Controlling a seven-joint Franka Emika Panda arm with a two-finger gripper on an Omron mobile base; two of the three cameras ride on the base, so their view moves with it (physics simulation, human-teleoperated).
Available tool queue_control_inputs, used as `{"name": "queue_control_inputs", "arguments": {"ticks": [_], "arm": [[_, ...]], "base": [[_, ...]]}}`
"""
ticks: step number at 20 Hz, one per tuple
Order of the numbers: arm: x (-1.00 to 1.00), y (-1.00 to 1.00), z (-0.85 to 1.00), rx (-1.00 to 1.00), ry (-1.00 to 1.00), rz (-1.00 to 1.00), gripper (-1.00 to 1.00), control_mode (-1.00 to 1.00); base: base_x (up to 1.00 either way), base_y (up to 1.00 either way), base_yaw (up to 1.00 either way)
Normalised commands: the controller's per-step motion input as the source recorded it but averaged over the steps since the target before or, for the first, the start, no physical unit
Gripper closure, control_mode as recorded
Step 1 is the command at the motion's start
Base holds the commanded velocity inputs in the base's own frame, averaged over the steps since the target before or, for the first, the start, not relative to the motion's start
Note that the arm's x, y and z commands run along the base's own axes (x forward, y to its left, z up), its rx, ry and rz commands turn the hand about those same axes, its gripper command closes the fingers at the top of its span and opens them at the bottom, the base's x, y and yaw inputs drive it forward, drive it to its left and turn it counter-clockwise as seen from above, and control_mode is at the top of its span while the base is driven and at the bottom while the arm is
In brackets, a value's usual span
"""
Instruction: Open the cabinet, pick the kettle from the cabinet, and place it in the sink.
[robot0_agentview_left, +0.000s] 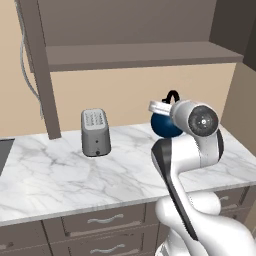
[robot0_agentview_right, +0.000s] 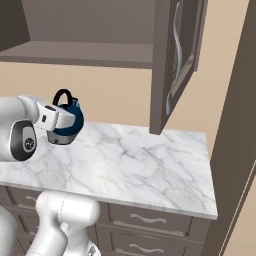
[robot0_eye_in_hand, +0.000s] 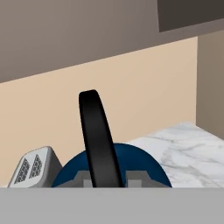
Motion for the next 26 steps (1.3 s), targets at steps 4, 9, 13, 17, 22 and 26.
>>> {"name": "queue_control_inputs", "arguments": {"ticks": [4,9,13,17,22,26], "arm": [[0.0,0.0,0.0,0.0,0.0,0.0,1.0,-1.0],[0.0,0.0,0.0,0.0,0.0,0.0,1.0,-1.0],[0.0,0.0,0.0,0.0,0.0,0.0,1.0,-1.0],[0.0,0.0,0.0,0.0,0.0,0.0,1.0,1.0],[0.0,0.0,0.0,0.0,0.0,0.0,1.0,1.0],[0.0,0.0,0.0,0.0,0.0,0.0,1.0,1.0]], "base": [[0.0,0.0,0.0],[0.0,0.0,0.0],[0.0,0.0,0.0],[0.0,0.0,0.0],[0.0,0.0,0.0],[-0.06,0.0,-0.02]]}}
